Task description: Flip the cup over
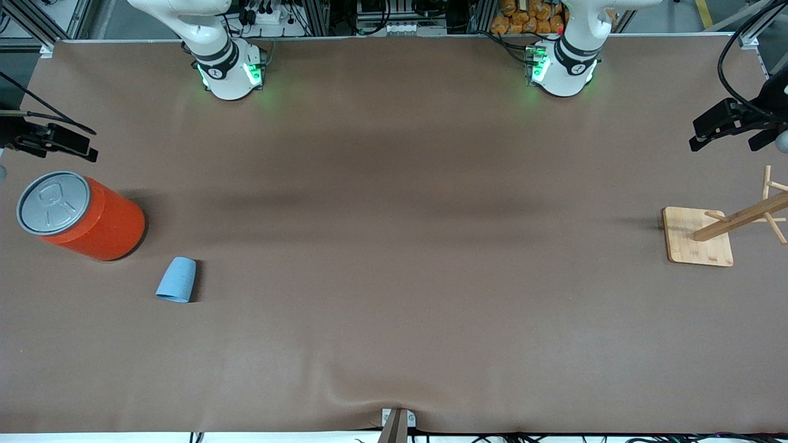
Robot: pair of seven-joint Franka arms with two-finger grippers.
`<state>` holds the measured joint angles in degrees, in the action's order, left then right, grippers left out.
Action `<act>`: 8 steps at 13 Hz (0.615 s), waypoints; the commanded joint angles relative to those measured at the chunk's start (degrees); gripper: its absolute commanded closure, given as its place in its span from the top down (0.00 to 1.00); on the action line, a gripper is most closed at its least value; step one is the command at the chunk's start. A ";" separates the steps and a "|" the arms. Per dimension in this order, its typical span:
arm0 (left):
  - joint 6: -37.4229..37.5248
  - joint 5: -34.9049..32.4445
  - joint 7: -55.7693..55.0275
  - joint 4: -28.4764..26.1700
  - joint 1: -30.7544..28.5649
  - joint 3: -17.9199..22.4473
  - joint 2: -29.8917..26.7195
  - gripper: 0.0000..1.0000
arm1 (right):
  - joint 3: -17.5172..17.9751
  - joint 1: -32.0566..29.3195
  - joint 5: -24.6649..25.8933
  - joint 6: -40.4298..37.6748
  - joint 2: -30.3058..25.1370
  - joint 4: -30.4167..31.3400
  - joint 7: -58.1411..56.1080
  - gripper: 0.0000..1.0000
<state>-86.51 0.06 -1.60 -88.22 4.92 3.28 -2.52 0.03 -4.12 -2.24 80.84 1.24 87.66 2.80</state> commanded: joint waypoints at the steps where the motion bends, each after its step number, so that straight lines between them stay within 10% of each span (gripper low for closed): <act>1: 1.07 0.90 -0.24 0.68 -0.35 -0.38 -0.03 1.00 | 0.06 0.25 0.66 -0.24 -0.45 0.49 0.98 1.00; 8: 1.08 0.99 0.20 0.59 -0.53 -0.12 0.06 1.00 | 0.06 -0.01 0.66 -0.24 0.60 1.11 0.46 1.00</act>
<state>-86.36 0.07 -1.60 -88.21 4.91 3.30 -2.52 0.00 -4.12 -2.24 80.74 1.30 88.29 2.80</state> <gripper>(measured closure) 0.000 0.000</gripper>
